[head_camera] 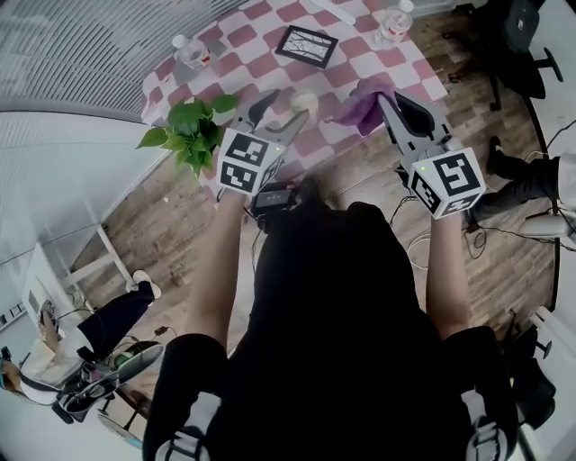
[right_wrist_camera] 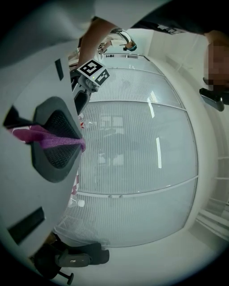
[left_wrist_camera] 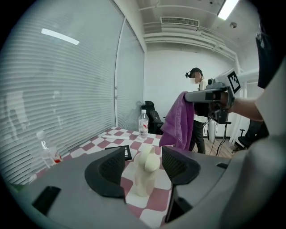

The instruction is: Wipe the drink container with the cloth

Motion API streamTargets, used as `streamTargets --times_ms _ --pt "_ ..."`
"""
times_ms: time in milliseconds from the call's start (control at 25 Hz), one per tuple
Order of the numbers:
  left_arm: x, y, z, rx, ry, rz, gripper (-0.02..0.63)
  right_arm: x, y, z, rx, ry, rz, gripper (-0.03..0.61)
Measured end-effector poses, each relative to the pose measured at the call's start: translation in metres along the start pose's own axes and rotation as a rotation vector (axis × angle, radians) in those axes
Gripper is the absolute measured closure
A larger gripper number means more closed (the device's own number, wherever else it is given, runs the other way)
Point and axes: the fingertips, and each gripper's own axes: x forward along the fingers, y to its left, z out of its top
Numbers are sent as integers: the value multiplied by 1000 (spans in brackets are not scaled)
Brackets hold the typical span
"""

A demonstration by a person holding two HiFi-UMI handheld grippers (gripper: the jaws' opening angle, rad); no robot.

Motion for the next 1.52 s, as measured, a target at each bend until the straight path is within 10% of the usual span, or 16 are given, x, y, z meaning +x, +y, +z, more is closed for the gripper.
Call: streamTargets --times_ms 600,1520 --pt "-98 -76 29 -221 -192 182 552 -86 22 15 -2 -73 160 531" --pt "-158 -197 65 -256 -325 271 571 -197 38 0 66 -152 227 538"
